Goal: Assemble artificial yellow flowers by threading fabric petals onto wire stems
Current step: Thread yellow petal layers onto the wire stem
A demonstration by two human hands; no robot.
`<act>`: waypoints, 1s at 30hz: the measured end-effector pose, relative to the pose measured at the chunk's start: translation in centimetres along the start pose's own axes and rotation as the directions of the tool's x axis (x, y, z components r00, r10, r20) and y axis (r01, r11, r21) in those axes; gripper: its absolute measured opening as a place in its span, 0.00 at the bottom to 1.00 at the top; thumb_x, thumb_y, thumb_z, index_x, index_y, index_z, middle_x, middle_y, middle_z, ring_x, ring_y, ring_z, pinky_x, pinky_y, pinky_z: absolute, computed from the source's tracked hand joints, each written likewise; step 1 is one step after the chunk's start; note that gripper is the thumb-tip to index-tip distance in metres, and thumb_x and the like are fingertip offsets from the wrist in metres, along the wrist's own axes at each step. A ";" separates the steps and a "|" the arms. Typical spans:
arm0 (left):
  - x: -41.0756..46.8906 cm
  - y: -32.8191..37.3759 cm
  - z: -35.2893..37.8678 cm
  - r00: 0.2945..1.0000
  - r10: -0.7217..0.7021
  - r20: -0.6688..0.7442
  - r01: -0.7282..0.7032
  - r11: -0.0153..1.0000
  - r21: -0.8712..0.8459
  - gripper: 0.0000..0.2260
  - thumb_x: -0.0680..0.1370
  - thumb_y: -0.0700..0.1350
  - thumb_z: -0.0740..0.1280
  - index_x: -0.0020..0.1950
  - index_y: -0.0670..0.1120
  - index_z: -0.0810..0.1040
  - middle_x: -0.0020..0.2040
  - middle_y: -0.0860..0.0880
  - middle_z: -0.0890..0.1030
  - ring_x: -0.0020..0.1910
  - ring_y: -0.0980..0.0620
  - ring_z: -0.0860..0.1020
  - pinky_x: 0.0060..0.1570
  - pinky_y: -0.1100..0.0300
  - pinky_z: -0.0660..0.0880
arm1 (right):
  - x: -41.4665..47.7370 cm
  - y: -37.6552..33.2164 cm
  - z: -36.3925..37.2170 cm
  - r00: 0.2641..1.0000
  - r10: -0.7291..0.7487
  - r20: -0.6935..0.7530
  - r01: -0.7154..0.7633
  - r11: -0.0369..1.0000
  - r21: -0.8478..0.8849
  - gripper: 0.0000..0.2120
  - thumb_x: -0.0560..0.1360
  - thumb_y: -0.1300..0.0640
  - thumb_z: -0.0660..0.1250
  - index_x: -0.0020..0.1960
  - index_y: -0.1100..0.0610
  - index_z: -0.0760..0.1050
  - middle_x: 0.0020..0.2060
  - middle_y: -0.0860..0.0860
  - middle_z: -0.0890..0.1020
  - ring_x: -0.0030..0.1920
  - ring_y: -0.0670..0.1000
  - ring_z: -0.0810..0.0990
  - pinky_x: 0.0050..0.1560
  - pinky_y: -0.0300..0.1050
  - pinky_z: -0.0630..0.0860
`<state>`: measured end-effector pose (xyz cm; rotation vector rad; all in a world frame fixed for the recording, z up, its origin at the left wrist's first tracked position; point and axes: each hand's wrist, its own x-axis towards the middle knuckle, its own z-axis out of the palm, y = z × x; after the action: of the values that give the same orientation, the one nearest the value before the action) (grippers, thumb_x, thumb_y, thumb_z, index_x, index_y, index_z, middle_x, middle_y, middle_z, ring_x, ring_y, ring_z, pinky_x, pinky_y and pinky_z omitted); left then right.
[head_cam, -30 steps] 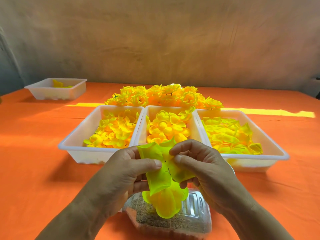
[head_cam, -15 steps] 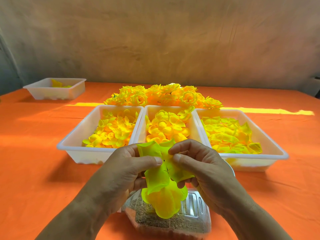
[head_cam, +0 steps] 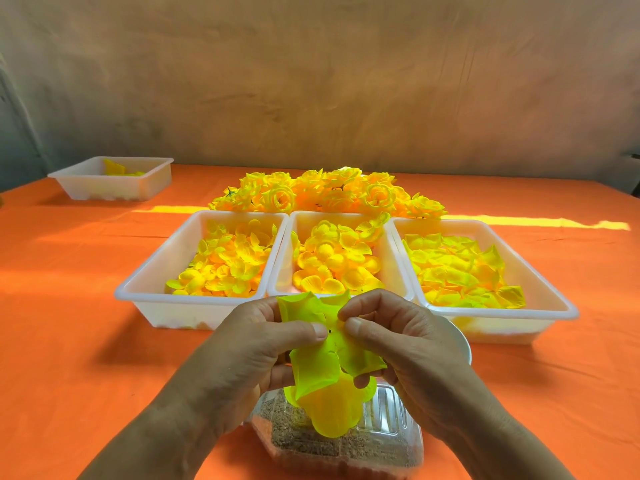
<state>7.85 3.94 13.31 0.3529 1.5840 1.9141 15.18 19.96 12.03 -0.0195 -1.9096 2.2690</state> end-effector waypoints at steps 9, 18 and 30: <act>-0.1 0.2 0.1 0.999 0.030 0.033 -0.031 0.999 0.035 0.16 0.61 0.34 0.78 0.46 0.48 0.87 0.48 0.41 0.86 0.43 0.46 0.86 0.35 0.57 0.81 | -0.1 0.4 -0.1 1.000 -0.003 0.006 0.002 0.999 0.039 0.03 0.68 0.59 0.70 0.40 0.53 0.82 0.34 0.53 0.81 0.31 0.50 0.80 0.29 0.43 0.76; 0.2 -0.4 -0.2 0.999 0.027 0.042 -0.027 1.000 0.015 0.14 0.61 0.37 0.72 0.46 0.43 0.86 0.48 0.39 0.86 0.43 0.45 0.86 0.34 0.56 0.81 | -0.1 0.7 -0.3 1.000 -0.007 0.008 0.007 0.999 0.031 0.04 0.68 0.60 0.70 0.40 0.53 0.82 0.33 0.52 0.80 0.31 0.50 0.80 0.29 0.44 0.77; 0.7 -1.3 -0.7 0.999 -0.030 0.043 0.028 0.998 0.048 0.12 0.62 0.39 0.74 0.44 0.46 0.87 0.43 0.41 0.86 0.36 0.48 0.84 0.34 0.54 0.82 | -0.1 1.4 -0.5 1.000 0.013 -0.011 -0.014 0.996 -0.090 0.04 0.68 0.58 0.68 0.40 0.52 0.82 0.31 0.53 0.78 0.28 0.50 0.77 0.25 0.41 0.71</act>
<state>7.27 3.94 11.81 0.3877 1.5997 1.8370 15.14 20.20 10.60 -0.0561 -2.0113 2.1843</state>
